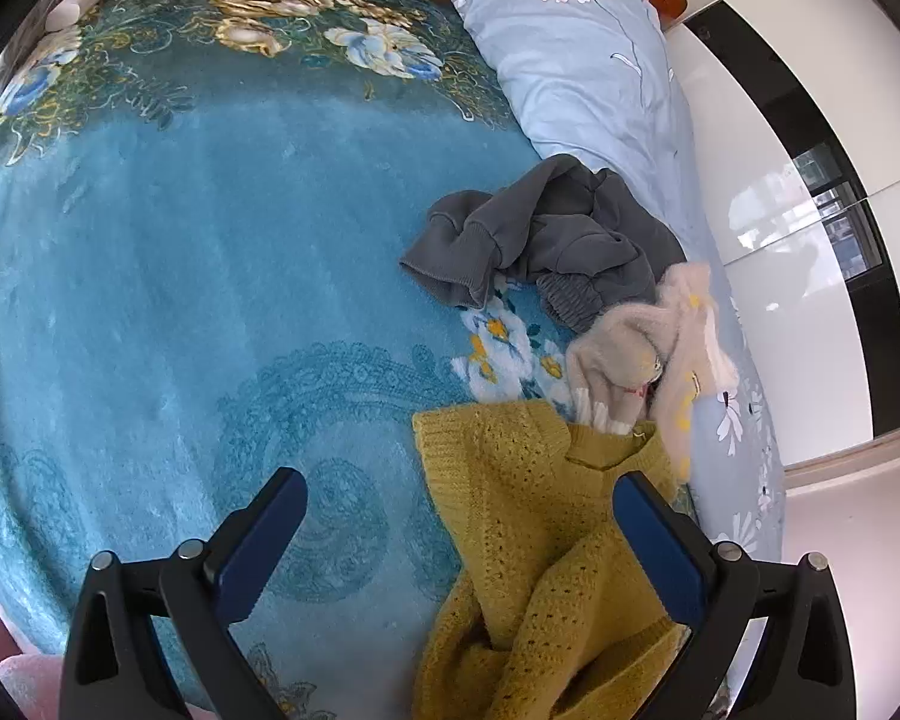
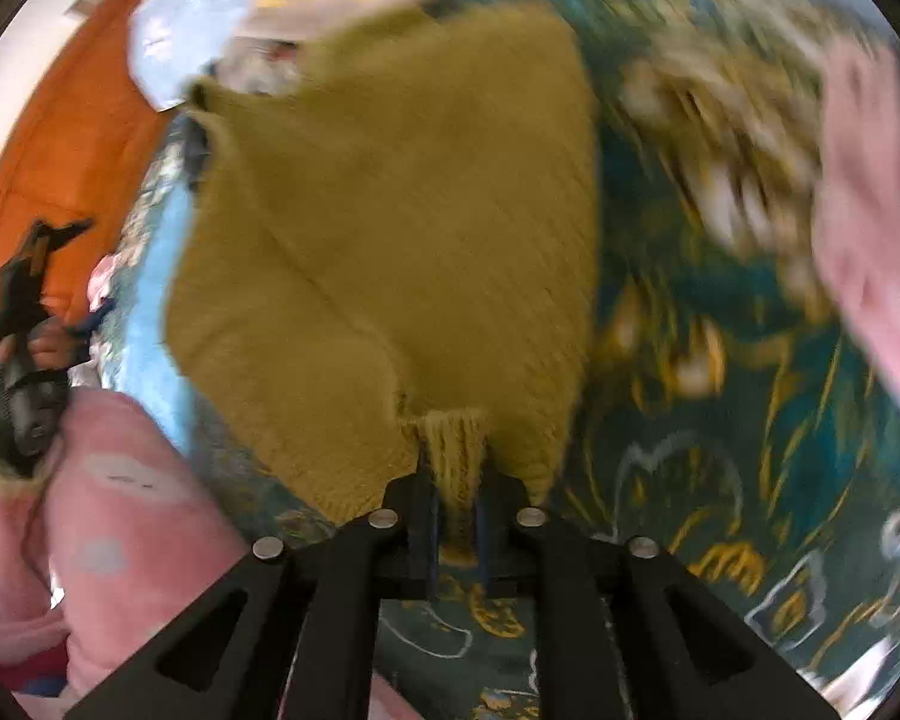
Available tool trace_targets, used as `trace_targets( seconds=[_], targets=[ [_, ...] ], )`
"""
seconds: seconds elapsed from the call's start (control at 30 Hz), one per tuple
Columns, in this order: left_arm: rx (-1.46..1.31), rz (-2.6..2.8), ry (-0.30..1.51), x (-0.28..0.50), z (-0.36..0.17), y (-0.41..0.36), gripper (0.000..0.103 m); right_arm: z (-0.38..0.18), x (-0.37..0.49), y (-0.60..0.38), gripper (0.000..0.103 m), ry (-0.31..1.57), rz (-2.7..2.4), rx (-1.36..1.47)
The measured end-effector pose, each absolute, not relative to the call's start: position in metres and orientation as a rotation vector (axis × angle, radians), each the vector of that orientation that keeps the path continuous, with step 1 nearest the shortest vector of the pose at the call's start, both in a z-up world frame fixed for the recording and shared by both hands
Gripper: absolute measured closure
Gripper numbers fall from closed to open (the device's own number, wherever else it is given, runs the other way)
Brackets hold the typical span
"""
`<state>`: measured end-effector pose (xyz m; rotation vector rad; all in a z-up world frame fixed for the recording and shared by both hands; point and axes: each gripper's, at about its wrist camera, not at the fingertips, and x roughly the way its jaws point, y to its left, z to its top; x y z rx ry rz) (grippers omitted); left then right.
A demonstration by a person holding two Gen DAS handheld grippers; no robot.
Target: Fold clothes
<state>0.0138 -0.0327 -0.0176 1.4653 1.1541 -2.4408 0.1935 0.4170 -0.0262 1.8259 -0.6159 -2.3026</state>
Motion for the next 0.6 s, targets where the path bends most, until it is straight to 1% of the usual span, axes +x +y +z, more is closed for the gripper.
trace_targets(
  seconds=[0.03, 0.07, 0.1, 0.13, 0.23, 0.3, 0.4, 0.5, 0.57, 0.6],
  targets=[
    [1.47, -2.441, 1.159, 0.013, -0.019, -0.031, 0.0, -0.009, 0.186, 0.414, 0.077, -0.552, -2.333, 1.784],
    [1.477, -2.442, 1.164, 0.012, -0.021, -0.029, 0.0, 0.009, 0.177, 0.411, 0.07, -0.482, -2.377, 1.727],
    [1.485, -2.446, 1.162, 0.011, -0.022, -0.027, 0.0, 0.027, 0.166, 0.408, 0.057, -0.42, -2.424, 1.667],
    [1.493, -2.452, 1.158, 0.01, -0.022, -0.025, 0.0, 0.039, 0.152, 0.404, 0.053, -0.392, -2.466, 1.617],
    [1.502, -2.483, 1.093, 0.009, -0.019, -0.018, 0.0, 0.047, 0.112, 0.384, 0.051, -0.429, -2.495, 1.543],
    [1.508, -2.493, 1.067, 0.01, -0.018, -0.016, 0.0, 0.036, 0.082, 0.363, 0.05, -0.456, -2.49, 1.522],
    [1.52, -2.479, 1.085, 0.013, -0.019, -0.017, 0.0, 0.007, 0.038, 0.33, 0.05, -0.446, -2.467, 1.538],
    [1.516, -2.481, 1.141, 0.016, -0.021, -0.018, 0.0, -0.012, -0.007, 0.305, 0.042, -0.389, -2.463, 1.57],
    [1.506, -2.498, 1.133, 0.016, -0.019, -0.016, 0.0, -0.025, -0.026, 0.296, 0.042, -0.341, -2.499, 1.62],
    [1.507, -2.505, 1.124, 0.015, -0.018, -0.015, 0.0, -0.03, -0.032, 0.294, 0.046, -0.338, -2.515, 1.651]
  ],
)
